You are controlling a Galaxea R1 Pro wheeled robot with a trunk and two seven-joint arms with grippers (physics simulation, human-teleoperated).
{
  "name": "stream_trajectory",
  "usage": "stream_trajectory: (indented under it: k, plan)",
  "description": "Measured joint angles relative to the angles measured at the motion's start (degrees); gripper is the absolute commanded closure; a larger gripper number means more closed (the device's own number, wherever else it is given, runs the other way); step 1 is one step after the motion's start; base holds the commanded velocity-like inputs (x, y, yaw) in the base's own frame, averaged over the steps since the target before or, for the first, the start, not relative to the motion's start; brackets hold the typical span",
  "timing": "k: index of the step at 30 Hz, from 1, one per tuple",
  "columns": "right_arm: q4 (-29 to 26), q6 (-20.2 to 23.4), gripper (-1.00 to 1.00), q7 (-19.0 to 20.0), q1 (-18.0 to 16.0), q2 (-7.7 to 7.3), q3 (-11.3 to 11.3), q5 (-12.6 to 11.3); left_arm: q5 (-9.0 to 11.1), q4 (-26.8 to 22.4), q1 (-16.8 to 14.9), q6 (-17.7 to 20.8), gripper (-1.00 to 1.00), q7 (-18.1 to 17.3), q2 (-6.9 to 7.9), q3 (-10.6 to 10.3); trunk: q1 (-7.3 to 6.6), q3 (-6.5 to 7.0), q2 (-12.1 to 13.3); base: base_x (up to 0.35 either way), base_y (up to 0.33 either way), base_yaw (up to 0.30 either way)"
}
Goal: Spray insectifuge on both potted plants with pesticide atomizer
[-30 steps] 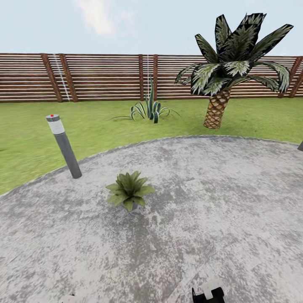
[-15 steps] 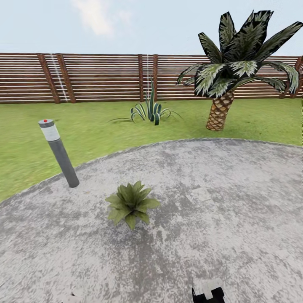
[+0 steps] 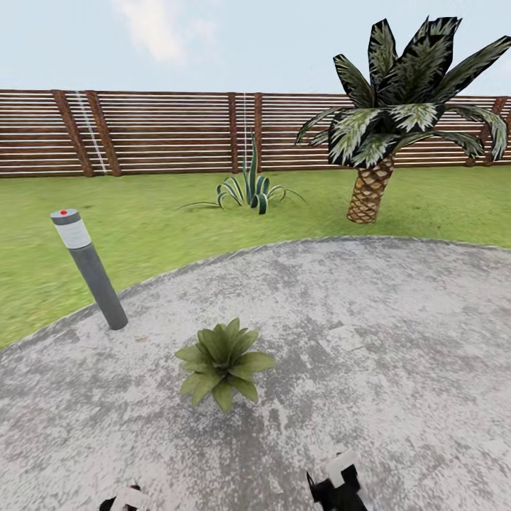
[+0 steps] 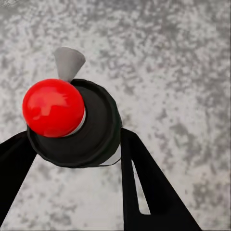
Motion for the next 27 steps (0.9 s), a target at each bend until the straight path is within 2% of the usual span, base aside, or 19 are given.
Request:
stream_trajectory:
  k: [1, 2, 3, 5, 7, 8, 11, 14, 16, 18, 19, 23, 27]
  plan:
    - [-4.5, 1.5, -1.0, 6.7, 0.0, -0.26, 0.5, 1.5, -5.3, 0.1, -2.9, 1.6, 1.0, -8.1, 0.77, 0.0, 0.0, 0.0, 0.0, 0.0, 0.0, 0.0]
    - [-9.3, 5.0, -1.0, 16.1, 0.0, -0.61, 0.6, 3.8, -13.2, 0.4, -7.9, 5.7, 1.0, -20.2, 1.59, 0.0, 0.0, 0.0, 0.0, 0.0, 0.0, 0.0]
    - [-11.9, 7.2, -1.0, 20.8, 0.1, -0.87, 0.6, 6.2, -16.6, 0.1, -11.0, 7.8, 1.0, -27.5, 1.87, 0.2, 0.0, 0.0, 0.0, 0.0, 0.0, 0.0]
    - [-15.2, 9.4, -1.0, 27.3, 0.1, -1.09, 0.4, 11.0, -20.8, 0.1, -14.2, 9.6, 1.0, -36.0, 2.1, -0.1, 0.0, 0.0, 0.0, 0.0, 0.0, 0.0]
    - [-17.2, 10.2, -1.0, 32.3, -0.2, -1.14, 0.3, 13.9, -24.2, 0.1, -16.6, 10.1, 1.0, -41.3, 2.12, -0.2, 0.0, 0.0, 0.0, 0.0, 0.0, 0.0]
    - [-18.4, 10.5, -1.0, 35.6, -0.5, -1.14, 0.3, 15.0, -26.8, 0.1, -18.3, 10.4, 1.0, -44.6, 2.09, -0.2, 0.0, 0.0, 0.0, 0.0, 0.0, 0.0]
    - [-21.5, 10.8, -1.0, 41.3, -2.4, -1.14, 0.2, 16.0, -32.1, 0.1, -21.9, 10.6, 1.0, -50.9, 1.63, -0.2, 0.0, 0.0, 0.0, 0.0, 0.0, 0.0]
    - [-23.5, 11.1, -1.0, 46.0, -4.0, -0.99, 0.3, 16.2, -34.2, -0.1, -24.1, 11.7, 1.0, -54.0, 1.26, -0.4, 0.0, -0.01, 0.0, 0.0, 0.0, 0.0]
    - [-26.3, 16.1, -1.0, 50.9, -4.7, -0.58, 0.3, 16.0, -35.7, -2.6, -24.7, 13.3, 1.0, -55.1, 1.17, -0.5, 0.0, 0.0, 0.0, 0.0, 0.0, 0.0]
    - [-27.7, 18.1, -1.0, 51.9, -4.9, -0.33, 0.4, 15.9, -38.3, -3.7, -24.5, 13.7, 1.0, -55.2, 1.13, -0.7, 0.0, -0.01, 0.0, 0.0, 0.0, 0.0]
    - [-28.2, 18.5, 1.0, 52.1, -4.9, 0.01, 0.4, 15.9, -39.5, -3.9, -24.4, 13.8, 1.0, -55.3, 1.08, -0.6, 0.0, -0.01, 0.0, 0.0, 0.0, 0.0]
    - [-28.7, 18.9, 1.0, 52.4, -4.9, 1.05, 0.5, 15.8, -41.1, -4.4, -24.2, 13.9, 1.0, -55.3, 0.29, -0.5, 0.0, -0.01, 0.0, 0.0, 0.0, 0.0]
    - [-28.8, 18.9, 1.0, 53.0, -4.9, 3.35, 0.5, 16.0, -41.9, -4.5, -24.2, 13.8, 1.0, -55.1, -0.59, -0.5, 0.0, -0.01, 0.0, 0.0, 0.0, 0.0]
